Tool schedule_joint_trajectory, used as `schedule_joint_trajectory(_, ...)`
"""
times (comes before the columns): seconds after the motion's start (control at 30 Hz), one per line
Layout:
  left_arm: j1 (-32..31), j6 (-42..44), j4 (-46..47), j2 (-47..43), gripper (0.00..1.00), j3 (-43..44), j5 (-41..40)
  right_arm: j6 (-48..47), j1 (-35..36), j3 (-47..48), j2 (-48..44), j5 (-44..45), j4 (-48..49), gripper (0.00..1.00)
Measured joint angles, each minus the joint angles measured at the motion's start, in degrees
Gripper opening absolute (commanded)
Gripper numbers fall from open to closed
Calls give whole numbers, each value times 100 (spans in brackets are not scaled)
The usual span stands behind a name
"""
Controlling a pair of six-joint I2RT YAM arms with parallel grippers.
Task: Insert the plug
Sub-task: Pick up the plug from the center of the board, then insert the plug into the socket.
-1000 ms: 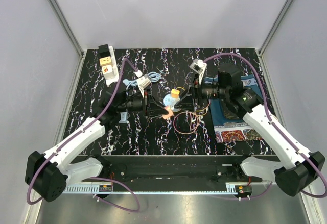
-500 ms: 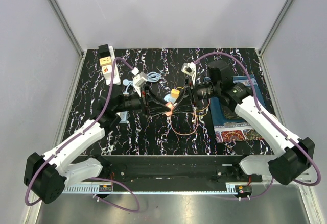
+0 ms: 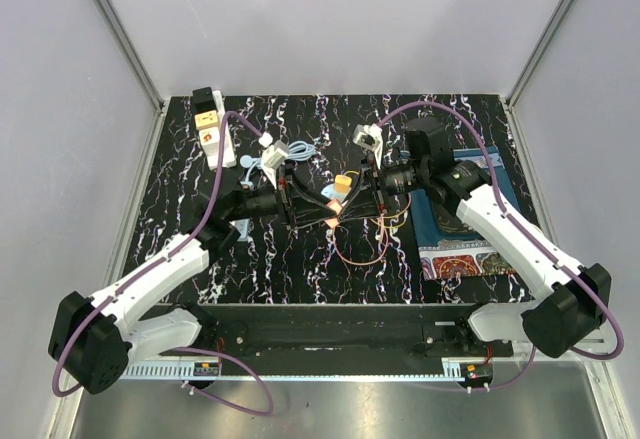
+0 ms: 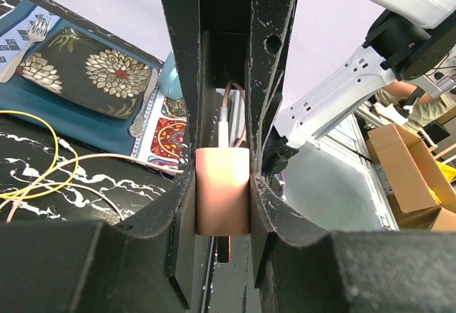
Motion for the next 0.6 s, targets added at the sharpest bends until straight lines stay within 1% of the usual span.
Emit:
schedule_joint_trajectory(0.07, 0, 31, 26, 0, 49, -26, -31, -50, 0, 0, 0, 20, -20, 0)
schedule_joint_trajectory(0.1, -7, 85, 22, -2, 59, -35, -81, -70, 0, 0, 0, 42, -42, 0)
schedule_joint_trajectory(0.13, -2, 155, -13, -13, 64, -42, -151, -83, 0, 0, 0, 85, -59, 0)
schedule_joint_trajectory(0.17, 4, 240, -63, -31, 71, -57, -214, -107, 2, 2, 11, 146, -63, 0)
schedule_joint_trajectory(0.2, 42, 328, -203, -94, 82, -111, -354, -133, 0, 2, 26, 221, -61, 0)
schedule_joint_trajectory(0.3, 177, 498, -492, -269, 88, -192, -599, -286, -35, 39, 120, 664, -87, 0)
schedule_joint_trajectory(0.47, 507, 940, -1370, -859, 89, -236, -1453, -774, -81, 487, 636, 1755, -494, 0)
schedule_joint_trajectory(0.6, 540, 1327, -2118, -1320, 90, -254, -2371, -1163, -87, 979, 1311, 2599, -717, 0)
